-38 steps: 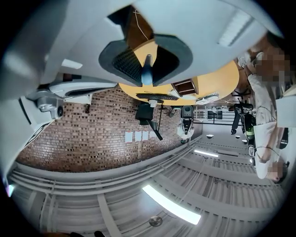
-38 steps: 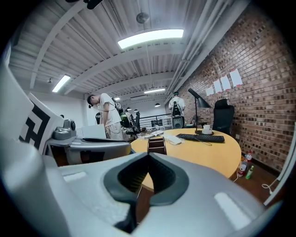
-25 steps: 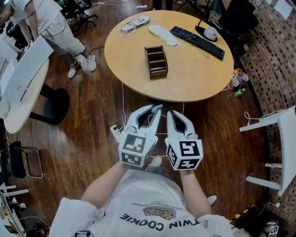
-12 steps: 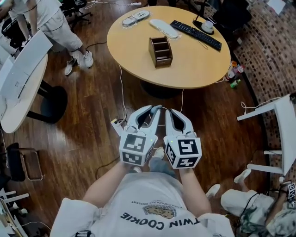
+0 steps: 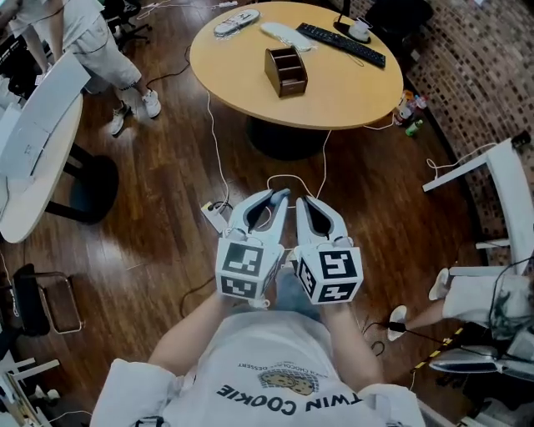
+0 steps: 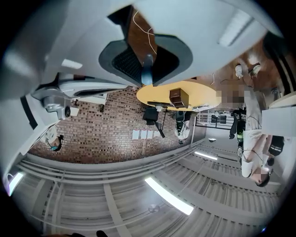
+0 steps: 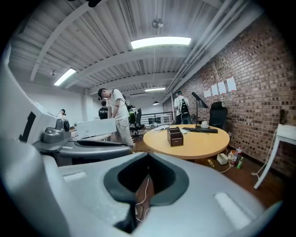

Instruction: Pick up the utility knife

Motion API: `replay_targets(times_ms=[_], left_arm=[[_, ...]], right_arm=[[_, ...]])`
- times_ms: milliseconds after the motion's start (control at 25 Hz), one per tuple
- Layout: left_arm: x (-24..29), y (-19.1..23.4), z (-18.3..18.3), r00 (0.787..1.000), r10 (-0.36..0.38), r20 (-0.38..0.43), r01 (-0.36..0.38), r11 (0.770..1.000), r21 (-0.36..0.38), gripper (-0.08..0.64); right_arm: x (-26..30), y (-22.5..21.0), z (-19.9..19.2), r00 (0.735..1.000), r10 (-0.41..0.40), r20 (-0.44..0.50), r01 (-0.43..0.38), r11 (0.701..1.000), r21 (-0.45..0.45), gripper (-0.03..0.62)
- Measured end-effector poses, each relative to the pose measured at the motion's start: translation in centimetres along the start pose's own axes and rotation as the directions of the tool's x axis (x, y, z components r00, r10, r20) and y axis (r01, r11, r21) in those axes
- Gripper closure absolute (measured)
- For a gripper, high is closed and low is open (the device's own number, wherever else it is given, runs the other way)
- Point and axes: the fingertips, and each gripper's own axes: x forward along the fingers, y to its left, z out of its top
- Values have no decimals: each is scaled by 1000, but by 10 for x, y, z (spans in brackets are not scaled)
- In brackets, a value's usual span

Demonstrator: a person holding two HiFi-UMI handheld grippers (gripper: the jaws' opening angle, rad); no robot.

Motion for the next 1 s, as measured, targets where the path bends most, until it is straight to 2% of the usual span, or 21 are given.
replay_targets(times_ms=[320, 680, 1000], left_arm=[[-42, -36, -12, 1000, -19, 1, 19, 1000, 8, 486], [-68, -91, -15, 1000, 19, 6, -19, 1000, 19, 486], [-90, -155, -34, 999, 46, -11, -46, 999, 11, 486]], right_arm=[[-50, 24, -16, 1000, -4, 4, 4, 1000, -5, 591], [-107, 13, -27, 999, 21, 34, -21, 1000, -1, 591], [-165, 0, -49, 997, 65, 29, -64, 998, -17, 592]])
